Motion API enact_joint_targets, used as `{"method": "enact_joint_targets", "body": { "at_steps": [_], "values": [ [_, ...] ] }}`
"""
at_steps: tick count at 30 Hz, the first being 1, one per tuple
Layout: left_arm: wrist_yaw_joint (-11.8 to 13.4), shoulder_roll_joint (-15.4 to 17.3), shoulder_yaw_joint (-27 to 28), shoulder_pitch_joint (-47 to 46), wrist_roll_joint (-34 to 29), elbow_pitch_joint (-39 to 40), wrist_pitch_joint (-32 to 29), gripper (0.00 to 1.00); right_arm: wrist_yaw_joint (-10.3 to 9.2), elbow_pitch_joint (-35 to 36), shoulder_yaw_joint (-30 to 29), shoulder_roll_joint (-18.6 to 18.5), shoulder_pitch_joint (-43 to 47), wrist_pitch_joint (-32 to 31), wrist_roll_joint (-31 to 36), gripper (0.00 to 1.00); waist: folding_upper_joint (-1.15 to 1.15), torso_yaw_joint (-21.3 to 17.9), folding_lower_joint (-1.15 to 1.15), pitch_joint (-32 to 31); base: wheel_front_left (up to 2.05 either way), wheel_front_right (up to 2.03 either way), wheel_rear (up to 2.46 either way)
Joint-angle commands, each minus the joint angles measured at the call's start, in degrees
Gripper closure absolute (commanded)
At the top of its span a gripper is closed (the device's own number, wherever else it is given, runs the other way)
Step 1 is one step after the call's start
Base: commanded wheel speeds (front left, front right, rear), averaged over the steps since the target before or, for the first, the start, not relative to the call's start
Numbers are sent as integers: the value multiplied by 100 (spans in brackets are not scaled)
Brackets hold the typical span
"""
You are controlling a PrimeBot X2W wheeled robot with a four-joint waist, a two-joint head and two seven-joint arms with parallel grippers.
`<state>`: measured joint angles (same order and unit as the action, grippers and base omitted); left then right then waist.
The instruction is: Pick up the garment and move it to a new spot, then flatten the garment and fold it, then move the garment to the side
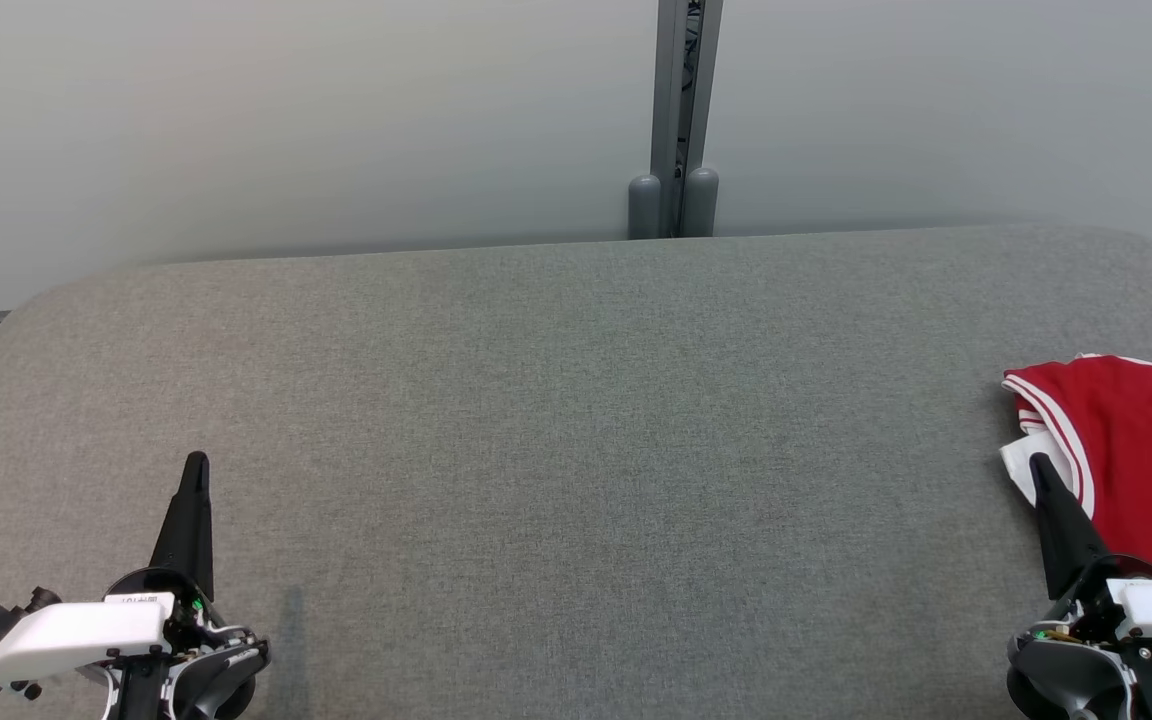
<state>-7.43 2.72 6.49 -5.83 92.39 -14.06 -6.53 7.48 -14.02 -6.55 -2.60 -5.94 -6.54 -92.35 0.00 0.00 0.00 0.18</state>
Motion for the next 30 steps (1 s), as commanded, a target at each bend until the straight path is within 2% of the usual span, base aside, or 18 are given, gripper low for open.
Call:
{"method": "enact_joint_targets", "body": {
  "at_steps": [1,30],
  "values": [
    [-25,30,21,-81,7,19,-20,100,2,19,-6,-53,-51,-19,-15,100,0,0,0,0,0,0,0],
    [-24,30,21,-81,7,19,-20,100,2,18,-6,-53,-51,-18,-15,100,0,0,0,0,0,0,0]
  ]
}}
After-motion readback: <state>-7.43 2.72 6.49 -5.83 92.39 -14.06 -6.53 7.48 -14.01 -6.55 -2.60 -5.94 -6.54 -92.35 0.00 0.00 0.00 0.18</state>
